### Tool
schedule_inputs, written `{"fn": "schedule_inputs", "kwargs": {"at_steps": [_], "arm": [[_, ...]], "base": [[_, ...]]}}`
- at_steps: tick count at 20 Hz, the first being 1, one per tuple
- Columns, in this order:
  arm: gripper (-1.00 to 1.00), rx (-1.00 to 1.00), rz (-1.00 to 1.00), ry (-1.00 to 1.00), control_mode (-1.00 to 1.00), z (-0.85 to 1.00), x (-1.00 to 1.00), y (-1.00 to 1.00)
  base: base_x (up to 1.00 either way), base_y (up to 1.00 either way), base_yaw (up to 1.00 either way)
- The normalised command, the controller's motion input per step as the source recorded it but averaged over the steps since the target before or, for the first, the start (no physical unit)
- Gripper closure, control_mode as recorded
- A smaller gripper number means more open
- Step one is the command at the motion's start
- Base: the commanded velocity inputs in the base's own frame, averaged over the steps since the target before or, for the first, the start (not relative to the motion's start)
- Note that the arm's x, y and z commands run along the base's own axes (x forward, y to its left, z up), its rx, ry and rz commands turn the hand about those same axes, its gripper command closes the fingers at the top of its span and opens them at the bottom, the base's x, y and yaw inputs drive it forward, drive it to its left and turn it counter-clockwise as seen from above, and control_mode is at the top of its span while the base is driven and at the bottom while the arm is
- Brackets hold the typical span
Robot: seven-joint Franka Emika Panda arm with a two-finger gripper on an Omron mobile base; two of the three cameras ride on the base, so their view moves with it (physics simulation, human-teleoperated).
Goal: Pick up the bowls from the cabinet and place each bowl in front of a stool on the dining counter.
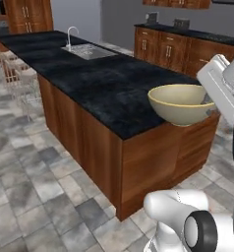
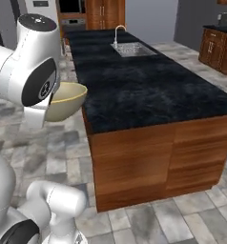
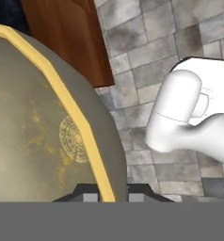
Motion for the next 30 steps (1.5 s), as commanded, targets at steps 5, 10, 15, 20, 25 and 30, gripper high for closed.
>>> {"fn": "schedule_inputs", "kwargs": {"at_steps": [5, 10, 15, 20, 25, 30], "arm": [[1.00, 0.00, 0.00, 0.00, 1.00, 0.00, 0.00, 0.00], [1.00, 0.00, 0.00, 0.00, 1.00, 0.00, 0.00, 0.00], [1.00, 0.00, 0.00, 0.00, 1.00, 0.00, 0.00, 0.00], [1.00, 0.00, 0.00, 0.00, 1.00, 0.00, 0.00, 0.00], [1.00, 0.00, 0.00, 0.00, 1.00, 0.00, 0.00, 0.00], [1.00, 0.00, 0.00, 0.00, 1.00, 0.00, 0.00, 0.00]], "base": [[0.13, 1.00, -0.48], [0.47, 1.00, -0.29], [0.75, 1.00, -0.16], [0.81, 1.00, -0.16], [0.85, 1.00, -0.17], [0.84, 1.00, -0.17]]}}
